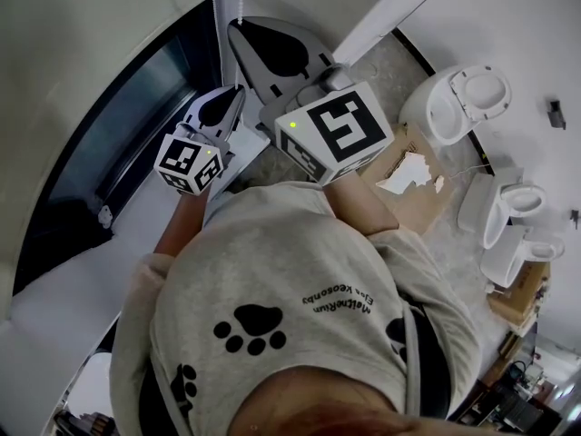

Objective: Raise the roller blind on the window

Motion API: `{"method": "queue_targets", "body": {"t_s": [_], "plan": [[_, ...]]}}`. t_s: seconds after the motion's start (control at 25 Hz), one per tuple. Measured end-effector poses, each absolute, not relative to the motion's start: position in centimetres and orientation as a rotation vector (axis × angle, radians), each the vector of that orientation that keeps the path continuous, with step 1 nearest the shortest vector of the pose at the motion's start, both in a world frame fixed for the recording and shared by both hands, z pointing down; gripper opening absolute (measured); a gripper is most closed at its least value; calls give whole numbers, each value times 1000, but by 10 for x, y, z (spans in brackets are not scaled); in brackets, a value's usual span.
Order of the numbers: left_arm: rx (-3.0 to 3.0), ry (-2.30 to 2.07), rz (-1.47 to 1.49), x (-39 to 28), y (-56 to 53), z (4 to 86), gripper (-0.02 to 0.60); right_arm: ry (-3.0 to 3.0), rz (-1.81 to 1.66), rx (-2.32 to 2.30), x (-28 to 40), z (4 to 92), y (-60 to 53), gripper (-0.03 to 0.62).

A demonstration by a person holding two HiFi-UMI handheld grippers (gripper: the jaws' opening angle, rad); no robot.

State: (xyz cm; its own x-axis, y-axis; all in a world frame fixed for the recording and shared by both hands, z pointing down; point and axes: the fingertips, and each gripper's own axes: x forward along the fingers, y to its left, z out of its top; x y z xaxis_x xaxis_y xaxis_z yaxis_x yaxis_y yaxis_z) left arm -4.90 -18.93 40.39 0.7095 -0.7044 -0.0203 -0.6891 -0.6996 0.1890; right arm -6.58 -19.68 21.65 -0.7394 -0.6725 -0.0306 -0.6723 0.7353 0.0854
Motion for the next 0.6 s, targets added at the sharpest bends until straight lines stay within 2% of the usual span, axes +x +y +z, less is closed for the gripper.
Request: {"method": "queue_targets", "body": {"t_s": [0.28,0.6], "plan": [[2779,-1144,-86,-42,-186,416,9,-2876,-187,1182,-63,231,-198,9],[2686,-1175,27,-56,-175,487,9,-2794,-106,1161,-66,305,-205,9]]}}
